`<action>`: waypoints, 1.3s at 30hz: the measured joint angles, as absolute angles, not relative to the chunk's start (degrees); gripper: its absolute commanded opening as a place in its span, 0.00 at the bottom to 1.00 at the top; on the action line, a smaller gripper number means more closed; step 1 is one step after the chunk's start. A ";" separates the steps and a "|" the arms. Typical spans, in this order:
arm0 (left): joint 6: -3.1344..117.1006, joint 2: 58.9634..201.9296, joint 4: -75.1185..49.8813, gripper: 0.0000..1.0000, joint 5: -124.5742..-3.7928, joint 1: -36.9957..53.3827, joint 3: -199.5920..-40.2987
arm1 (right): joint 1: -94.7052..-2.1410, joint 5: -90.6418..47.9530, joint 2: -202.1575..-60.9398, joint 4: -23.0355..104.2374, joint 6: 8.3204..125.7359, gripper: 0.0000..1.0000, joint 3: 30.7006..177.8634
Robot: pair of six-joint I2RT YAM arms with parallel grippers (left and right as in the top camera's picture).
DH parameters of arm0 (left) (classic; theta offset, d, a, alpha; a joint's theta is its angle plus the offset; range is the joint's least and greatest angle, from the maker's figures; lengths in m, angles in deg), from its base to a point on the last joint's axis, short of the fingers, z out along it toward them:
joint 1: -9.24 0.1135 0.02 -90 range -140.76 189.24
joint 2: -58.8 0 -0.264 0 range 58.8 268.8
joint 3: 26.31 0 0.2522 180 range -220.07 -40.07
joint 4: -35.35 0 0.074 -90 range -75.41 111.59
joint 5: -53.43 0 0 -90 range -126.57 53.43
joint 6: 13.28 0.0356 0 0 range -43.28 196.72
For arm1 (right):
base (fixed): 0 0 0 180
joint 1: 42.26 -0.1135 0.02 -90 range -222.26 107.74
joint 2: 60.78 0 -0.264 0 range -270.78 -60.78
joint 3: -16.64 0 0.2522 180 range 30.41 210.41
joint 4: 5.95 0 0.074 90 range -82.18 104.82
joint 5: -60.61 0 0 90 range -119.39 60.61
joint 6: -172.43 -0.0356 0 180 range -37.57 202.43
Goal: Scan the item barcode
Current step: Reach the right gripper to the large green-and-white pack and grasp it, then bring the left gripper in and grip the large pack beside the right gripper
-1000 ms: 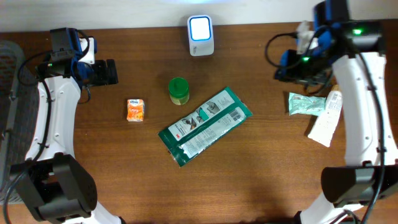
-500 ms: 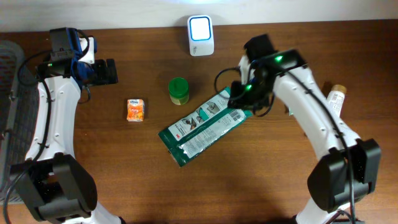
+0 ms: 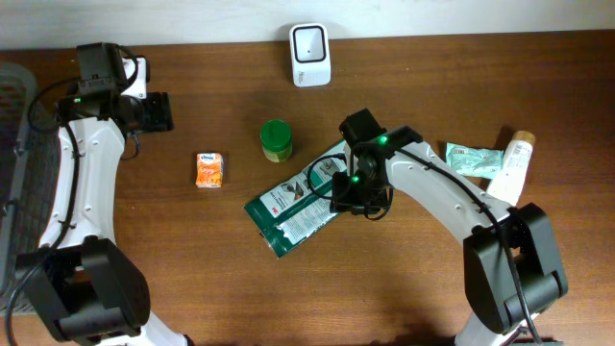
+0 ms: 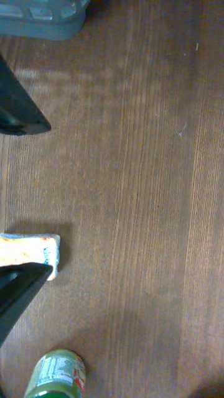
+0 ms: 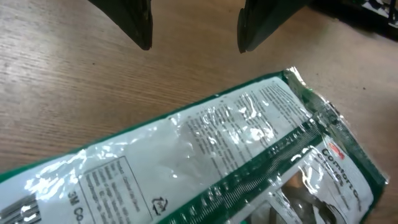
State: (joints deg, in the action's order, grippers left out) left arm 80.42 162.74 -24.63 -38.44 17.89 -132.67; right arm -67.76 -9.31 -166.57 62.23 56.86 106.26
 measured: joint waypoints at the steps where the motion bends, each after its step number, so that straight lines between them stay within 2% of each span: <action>1: 80.29 162.35 -24.63 0.44 -38.46 17.89 -132.67 | -67.76 -9.33 -166.57 61.55 56.73 0.42 106.26; 2: 80.36 161.65 -24.67 0.24 -38.46 17.89 -132.67 | -67.76 -9.31 -166.57 60.85 56.65 0.41 106.26; 3: 80.38 160.25 -24.74 0.09 -38.24 17.89 -132.67 | -67.76 -9.31 -166.57 60.28 56.43 0.41 106.26; 4: 80.29 158.67 -24.74 0.00 -38.24 17.89 -132.67 | -67.76 -9.31 -166.57 59.82 56.17 0.40 106.26; 11: 80.34 148.88 -29.74 0.00 -38.15 16.88 -133.41 | -68.04 -8.42 -168.26 55.30 53.19 0.37 106.26; 17: 80.45 149.45 -32.26 0.00 -38.87 10.72 -133.39 | -70.58 -6.47 -173.39 46.01 50.05 0.37 106.13; 24: 82.33 152.23 -28.50 0.00 -40.88 5.76 -133.32 | -74.03 -6.80 -173.57 29.84 47.86 0.36 106.09; 28: 82.85 154.83 -27.80 0.00 -40.93 5.60 -133.28 | -77.85 -11.30 -174.03 26.54 47.75 0.29 106.09; 36: 83.16 155.02 -26.05 0.00 -41.06 5.60 -133.02 | -80.08 -14.60 -179.30 26.86 47.68 0.25 106.11; 39: 83.16 155.02 -25.90 0.00 -41.06 5.60 -133.02 | -79.36 -13.75 -179.27 33.79 47.66 0.22 107.86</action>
